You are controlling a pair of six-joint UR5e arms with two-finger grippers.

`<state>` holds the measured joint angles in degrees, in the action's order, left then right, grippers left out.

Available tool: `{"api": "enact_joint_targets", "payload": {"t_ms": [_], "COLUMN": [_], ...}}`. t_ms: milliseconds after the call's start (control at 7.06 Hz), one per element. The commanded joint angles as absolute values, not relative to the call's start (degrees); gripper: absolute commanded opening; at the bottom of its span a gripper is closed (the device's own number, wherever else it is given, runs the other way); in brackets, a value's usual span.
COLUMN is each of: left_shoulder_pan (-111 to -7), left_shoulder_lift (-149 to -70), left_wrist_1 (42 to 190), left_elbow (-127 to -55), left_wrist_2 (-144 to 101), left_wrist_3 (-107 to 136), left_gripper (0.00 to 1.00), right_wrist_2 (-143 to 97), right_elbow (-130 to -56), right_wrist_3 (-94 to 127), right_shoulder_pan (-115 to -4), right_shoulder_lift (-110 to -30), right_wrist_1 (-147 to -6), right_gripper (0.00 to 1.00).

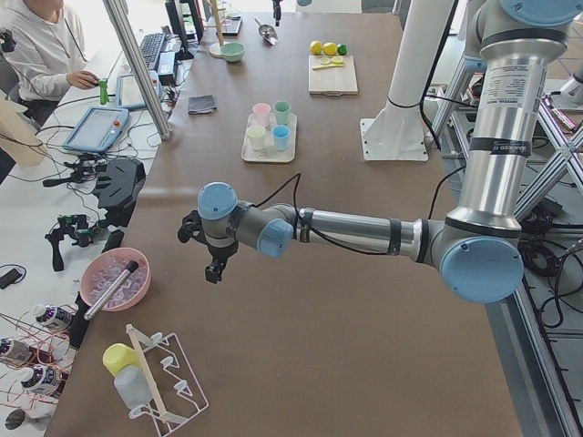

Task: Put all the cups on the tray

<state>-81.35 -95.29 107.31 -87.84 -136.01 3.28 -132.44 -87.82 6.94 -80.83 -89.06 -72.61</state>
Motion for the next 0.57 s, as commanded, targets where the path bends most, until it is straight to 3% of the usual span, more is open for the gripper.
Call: {"api": "enact_joint_targets", "payload": {"t_ms": [0,425], "left_shoulder_pan": [-82.27,-82.44], "left_shoulder_lift": [-93.43,-91.24], "left_wrist_1": [107.4,108.19], "left_elbow": [-87.36,-89.55], "left_wrist_2": [-137.02,-136.32], "left_wrist_3": [4.21,5.8], "left_gripper": [0.98,0.98], "right_wrist_2": [-134.99,-133.95], "right_elbow": [-87.89,-88.41], "right_wrist_3": [6.32,5.63], "right_shoulder_pan": [-82.62,-82.62], "right_shoulder_lift": [-90.44,-90.61], "right_wrist_1": [-72.33,-72.16], "right_gripper": [1.0,1.0]}}
